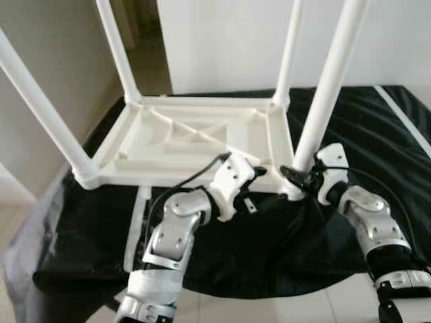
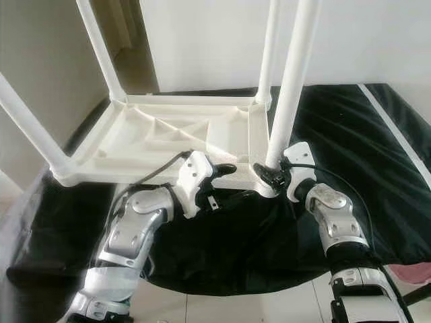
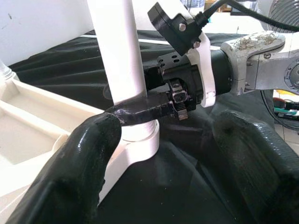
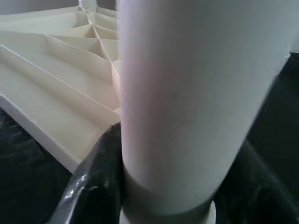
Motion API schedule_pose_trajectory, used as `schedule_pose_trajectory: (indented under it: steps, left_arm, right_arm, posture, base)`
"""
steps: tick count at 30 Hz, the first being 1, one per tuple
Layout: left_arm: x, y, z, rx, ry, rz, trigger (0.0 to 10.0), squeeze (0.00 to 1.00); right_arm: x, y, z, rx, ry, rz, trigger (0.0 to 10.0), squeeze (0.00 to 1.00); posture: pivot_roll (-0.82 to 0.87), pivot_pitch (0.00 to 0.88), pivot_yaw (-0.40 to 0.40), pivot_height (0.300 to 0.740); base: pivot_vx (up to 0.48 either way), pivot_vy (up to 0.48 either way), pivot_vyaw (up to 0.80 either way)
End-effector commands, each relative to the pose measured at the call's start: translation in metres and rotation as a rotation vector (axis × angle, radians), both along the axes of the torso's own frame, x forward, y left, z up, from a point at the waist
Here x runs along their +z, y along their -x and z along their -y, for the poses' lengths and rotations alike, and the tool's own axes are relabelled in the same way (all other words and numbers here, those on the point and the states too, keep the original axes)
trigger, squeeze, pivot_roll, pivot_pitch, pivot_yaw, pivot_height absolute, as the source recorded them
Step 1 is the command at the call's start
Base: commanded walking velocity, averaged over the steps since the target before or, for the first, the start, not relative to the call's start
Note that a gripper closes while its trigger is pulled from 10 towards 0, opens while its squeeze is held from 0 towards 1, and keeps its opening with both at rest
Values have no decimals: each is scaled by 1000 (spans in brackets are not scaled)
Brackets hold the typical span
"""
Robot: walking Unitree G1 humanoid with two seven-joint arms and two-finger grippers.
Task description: Building children table
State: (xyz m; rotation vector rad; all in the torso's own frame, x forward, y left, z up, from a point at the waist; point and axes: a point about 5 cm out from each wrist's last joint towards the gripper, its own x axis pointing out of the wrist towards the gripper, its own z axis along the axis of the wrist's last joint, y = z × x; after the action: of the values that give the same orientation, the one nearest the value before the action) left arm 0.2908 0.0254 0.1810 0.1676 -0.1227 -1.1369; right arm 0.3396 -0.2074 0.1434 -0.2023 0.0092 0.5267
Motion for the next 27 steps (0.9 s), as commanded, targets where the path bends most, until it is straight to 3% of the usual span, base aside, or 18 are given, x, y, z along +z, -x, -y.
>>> schedule_pose_trajectory:
  steps: [1, 6, 7, 8, 15, 19, 27]
  left_arm:
    - [0, -8, -3, 142, 23, 1, 10000, 0]
    - [0, -8, -2, 141, 24, 0, 10000, 0]
    - [0, -8, -2, 140, 25, 0, 10000, 0]
    - [0, -9, -2, 139, 25, 0, 10000, 0]
    - [0, -9, -1, 136, 27, -1, 10000, 0]
    - [0, -9, 1, 131, 29, -2, 10000, 0]
    - [1, -10, 2, 125, 29, -1, 10000, 0]
  right_arm:
    - [-5, -1, -2, 28, 25, -16, 0, 0]
    - [-6, -1, 4, 0, 29, -15, 0, 0]
    - [-6, -2, 6, -21, 21, -16, 6588, 0]
    - [-6, -2, 8, -38, 14, -16, 10000, 0]
    - [-8, -8, 19, -254, 64, 3, 10000, 0]
    - [-12, -7, 0, -337, -5, 3, 10000, 0]
    - [-7, -8, -19, -468, -71, 17, 10000, 0]
  posture:
    - [-58, 0, 60, 740]
    - [-64, 0, 62, 740]
    - [-68, 0, 64, 740]
    - [-69, 0, 65, 740]
    - [-74, 0, 64, 740]
    - [-77, 0, 66, 740]
    - [-84, 0, 73, 740]
  base:
    - [0, 0, 0]
    - [0, 0, 0]
    - [0, 0, 0]
    - [0, 0, 0]
    - [0, 0, 0]
    - [0, 0, 0]
    - [0, 0, 0]
